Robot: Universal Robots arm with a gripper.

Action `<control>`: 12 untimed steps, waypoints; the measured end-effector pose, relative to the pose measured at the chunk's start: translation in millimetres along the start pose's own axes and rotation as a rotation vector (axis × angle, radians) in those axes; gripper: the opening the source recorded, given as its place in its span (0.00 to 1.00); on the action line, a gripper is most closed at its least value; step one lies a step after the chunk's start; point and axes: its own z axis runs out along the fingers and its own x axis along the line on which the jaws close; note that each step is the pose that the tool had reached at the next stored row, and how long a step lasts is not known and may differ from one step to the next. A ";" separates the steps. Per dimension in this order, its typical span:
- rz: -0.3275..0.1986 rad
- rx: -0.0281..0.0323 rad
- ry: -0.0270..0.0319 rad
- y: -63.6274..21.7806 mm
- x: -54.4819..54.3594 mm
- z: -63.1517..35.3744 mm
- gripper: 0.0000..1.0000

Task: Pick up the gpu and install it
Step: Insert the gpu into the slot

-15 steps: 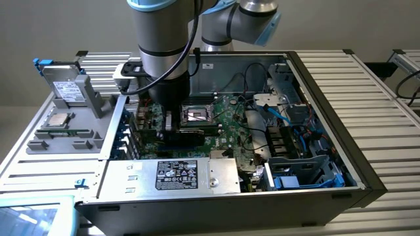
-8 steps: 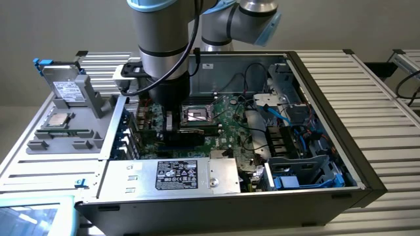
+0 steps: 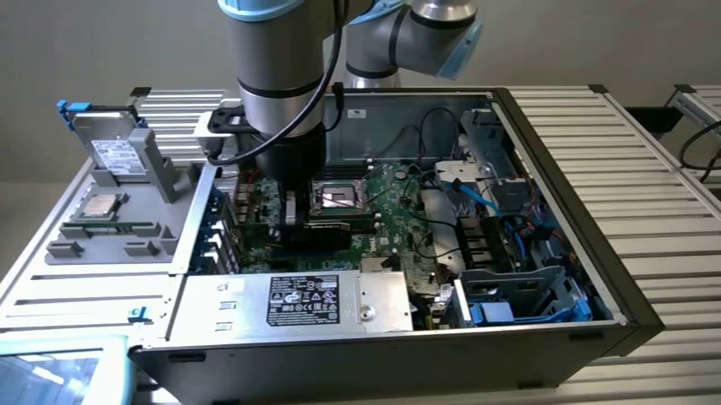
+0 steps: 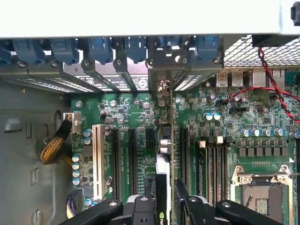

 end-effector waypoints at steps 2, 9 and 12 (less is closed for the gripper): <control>0.000 -0.0001 0.0004 0.0 0.0 1.6 0.27; 0.000 -0.0005 0.0005 0.1 0.0 1.9 0.27; 0.000 -0.0005 0.0004 0.1 0.0 2.0 0.27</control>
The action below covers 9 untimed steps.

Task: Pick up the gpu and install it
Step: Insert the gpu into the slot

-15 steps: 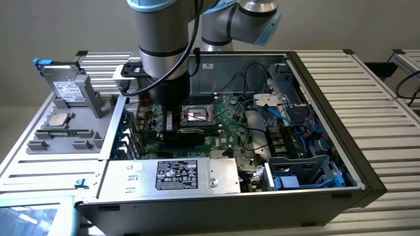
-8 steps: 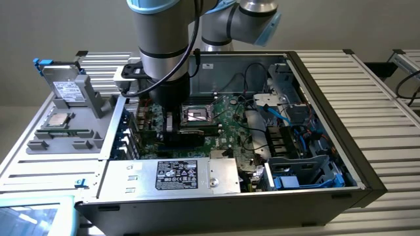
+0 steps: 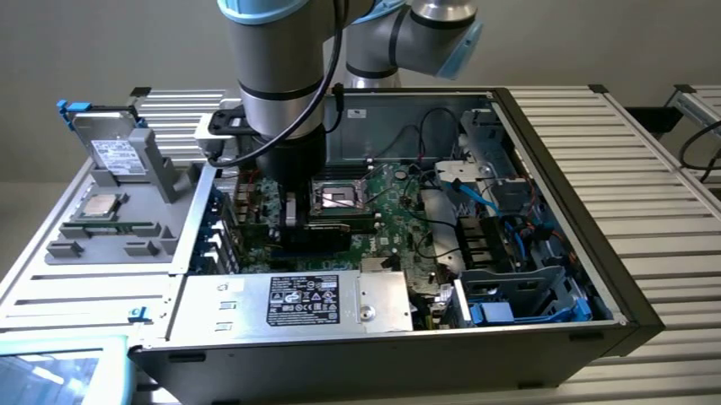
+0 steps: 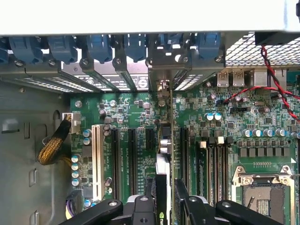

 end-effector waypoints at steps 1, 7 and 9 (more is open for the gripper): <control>0.000 0.0000 0.0000 0.0 0.0 0.0 0.27; 0.002 -0.0054 0.0002 -0.1 -0.8 0.1 0.27; 0.003 -0.0099 0.0002 -0.4 -1.0 0.1 0.27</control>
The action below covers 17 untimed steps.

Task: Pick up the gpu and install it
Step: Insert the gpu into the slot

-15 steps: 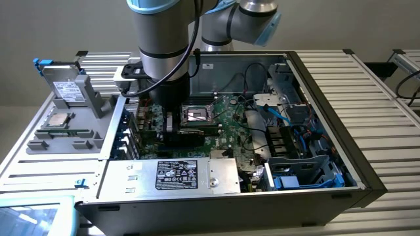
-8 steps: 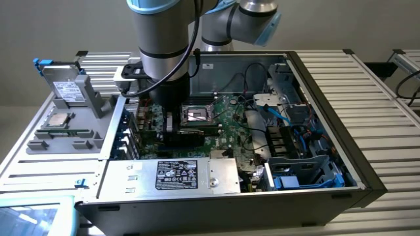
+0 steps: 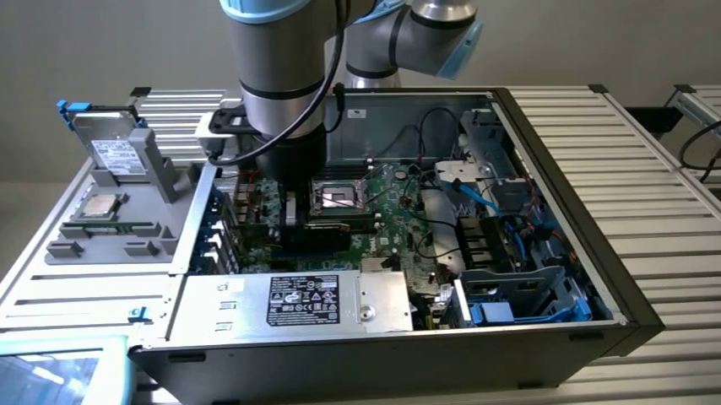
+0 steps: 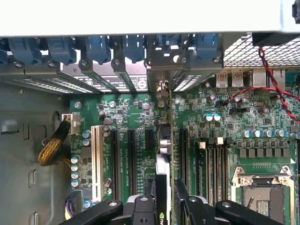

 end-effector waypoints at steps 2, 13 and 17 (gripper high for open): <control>0.001 -0.0082 0.0013 -0.9 -0.1 0.0 0.27; 0.002 -0.0269 0.0085 -8.6 -0.1 -0.2 0.27; 0.009 -0.0274 0.0091 -8.7 -0.6 -0.2 0.27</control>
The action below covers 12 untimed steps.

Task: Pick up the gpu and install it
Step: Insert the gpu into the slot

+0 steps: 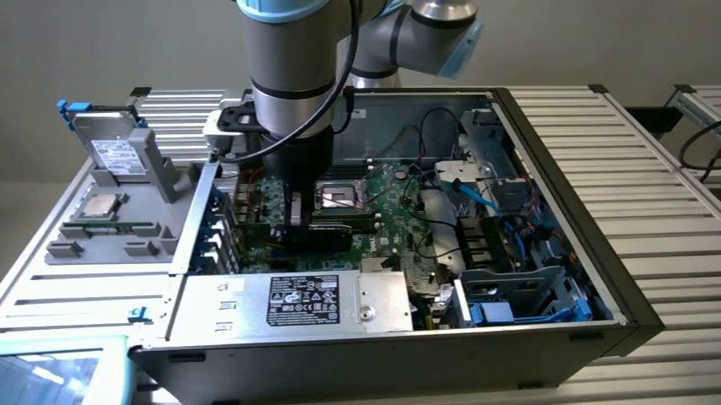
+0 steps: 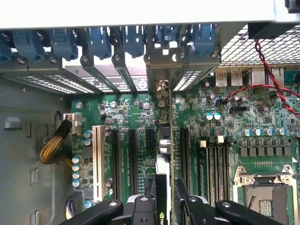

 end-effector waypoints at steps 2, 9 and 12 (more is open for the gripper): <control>0.000 0.0000 0.0001 0.1 0.0 0.0 0.27; 0.000 0.0000 0.0001 1.2 -0.2 0.3 0.27; 0.001 0.0000 0.0005 1.7 -0.8 0.4 0.27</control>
